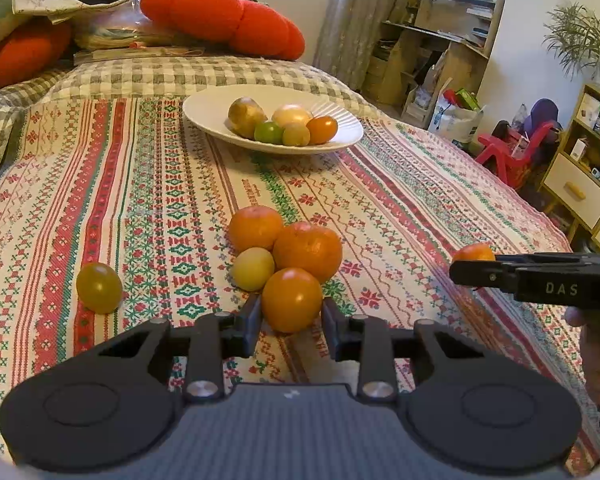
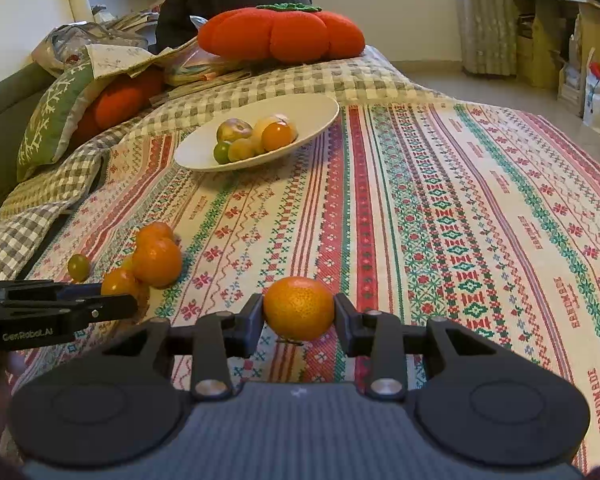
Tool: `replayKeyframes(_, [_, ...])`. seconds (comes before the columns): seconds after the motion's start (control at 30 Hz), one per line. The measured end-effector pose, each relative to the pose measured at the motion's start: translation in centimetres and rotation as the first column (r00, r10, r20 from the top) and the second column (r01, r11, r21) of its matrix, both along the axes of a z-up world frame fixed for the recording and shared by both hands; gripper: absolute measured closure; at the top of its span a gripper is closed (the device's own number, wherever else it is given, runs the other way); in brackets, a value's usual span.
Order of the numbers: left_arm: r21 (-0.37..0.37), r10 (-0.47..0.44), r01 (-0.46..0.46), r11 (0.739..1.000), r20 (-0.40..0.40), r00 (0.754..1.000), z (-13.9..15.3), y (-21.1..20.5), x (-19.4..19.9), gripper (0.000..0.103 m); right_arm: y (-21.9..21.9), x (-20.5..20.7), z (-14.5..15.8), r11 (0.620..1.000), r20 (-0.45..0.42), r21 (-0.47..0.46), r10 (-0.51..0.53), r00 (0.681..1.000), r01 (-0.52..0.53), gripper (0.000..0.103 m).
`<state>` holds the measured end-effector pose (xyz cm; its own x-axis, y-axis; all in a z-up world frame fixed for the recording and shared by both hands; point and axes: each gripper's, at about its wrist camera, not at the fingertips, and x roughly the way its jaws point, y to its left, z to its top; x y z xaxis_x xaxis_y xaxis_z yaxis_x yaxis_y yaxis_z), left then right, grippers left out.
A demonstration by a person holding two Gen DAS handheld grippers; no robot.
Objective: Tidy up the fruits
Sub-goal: 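Grasp a large orange tangerine with the right tool while the left tool grasps another tangerine, then carry both tangerines onto the white plate and open both tools to release them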
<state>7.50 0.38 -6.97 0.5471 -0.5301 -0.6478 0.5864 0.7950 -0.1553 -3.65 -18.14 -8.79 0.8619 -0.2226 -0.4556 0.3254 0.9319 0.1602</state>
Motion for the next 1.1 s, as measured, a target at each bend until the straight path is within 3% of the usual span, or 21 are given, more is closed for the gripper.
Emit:
replayKeyframes(0.53, [-0.053,0.010,-0.010,0.999,-0.009,1.000,4.1,-0.5,1.5,0.087,-1.1,2.0,2.8,0.999,0.025,0.044,0.031,0.999,-0.032,0.069])
replayKeyframes(0.93, [-0.021,-0.021,0.021,1.000,0.041,0.999,6.7,-4.5,7.8,0.087,-4.8,7.8,7.0,0.995,0.067,0.096,0.011,0.998,-0.018,0.069])
replayKeyframes(1.1, [-0.015,-0.040,0.040,0.999,0.041,0.998,6.7,-6.9,11.4,0.087,-6.3,10.6,7.9,0.998,0.080,0.064,0.011,0.997,-0.016,0.069])
